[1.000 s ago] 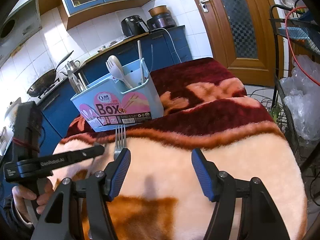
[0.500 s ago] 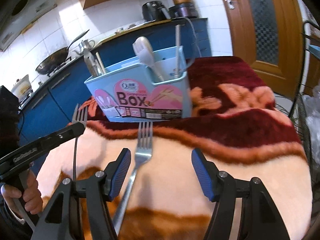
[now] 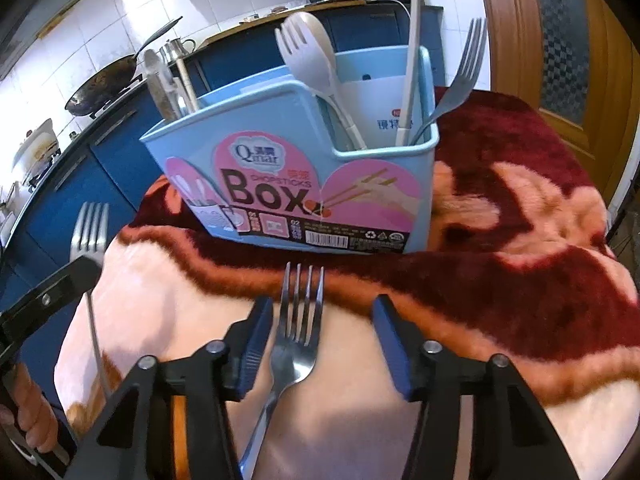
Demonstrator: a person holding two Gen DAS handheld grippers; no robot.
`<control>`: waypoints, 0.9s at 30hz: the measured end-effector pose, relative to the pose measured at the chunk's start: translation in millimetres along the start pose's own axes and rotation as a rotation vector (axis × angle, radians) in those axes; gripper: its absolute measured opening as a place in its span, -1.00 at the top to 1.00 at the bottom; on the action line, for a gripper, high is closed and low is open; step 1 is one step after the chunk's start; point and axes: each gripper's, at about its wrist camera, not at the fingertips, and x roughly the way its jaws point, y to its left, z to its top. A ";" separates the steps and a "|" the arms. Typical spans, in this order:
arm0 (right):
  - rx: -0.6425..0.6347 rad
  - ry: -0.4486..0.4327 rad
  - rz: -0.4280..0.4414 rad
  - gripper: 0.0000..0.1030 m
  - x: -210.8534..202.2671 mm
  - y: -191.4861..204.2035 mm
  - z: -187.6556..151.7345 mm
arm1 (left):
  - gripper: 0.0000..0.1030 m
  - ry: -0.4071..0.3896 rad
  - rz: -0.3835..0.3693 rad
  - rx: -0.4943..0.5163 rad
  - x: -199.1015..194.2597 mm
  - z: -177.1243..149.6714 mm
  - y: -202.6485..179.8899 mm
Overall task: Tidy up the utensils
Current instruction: 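Lift the fork with left and the fork with right above the holder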
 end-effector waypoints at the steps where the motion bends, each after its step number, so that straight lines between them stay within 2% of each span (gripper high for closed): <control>1: 0.002 -0.004 0.013 0.15 -1.3 -0.1 -0.4 | 0.95 -0.002 0.000 -0.002 -1.0 -0.4 0.9; 3: 0.004 -0.007 0.067 0.60 -3.7 0.1 -1.8 | 0.95 -0.004 -0.001 -0.006 -2.1 -1.7 1.5; 4: 0.003 -0.010 0.076 0.70 -4.5 0.9 -1.7 | 0.95 -0.005 -0.001 -0.007 -2.5 -1.5 2.0; 6: -0.014 -0.028 0.075 0.73 -8.7 4.4 -3.8 | 0.95 -0.008 0.000 -0.009 -3.8 -1.6 3.2; 8: -0.032 -0.065 0.079 0.88 -17.7 9.9 -6.4 | 0.95 -0.016 0.003 -0.007 -6.0 -1.1 3.4; 18: -0.098 -0.315 0.018 0.91 -83.7 30.9 -15.2 | 0.96 -0.081 0.026 0.018 -19.1 6.6 -1.0; 22: -0.127 -0.438 -0.060 0.92 -110.6 38.0 -15.9 | 0.97 -0.118 0.029 0.028 -25.5 13.7 -4.1; 27: -0.126 -0.549 -0.136 0.92 -132.6 38.8 -10.9 | 0.97 -0.176 0.048 0.064 -34.0 28.6 -11.2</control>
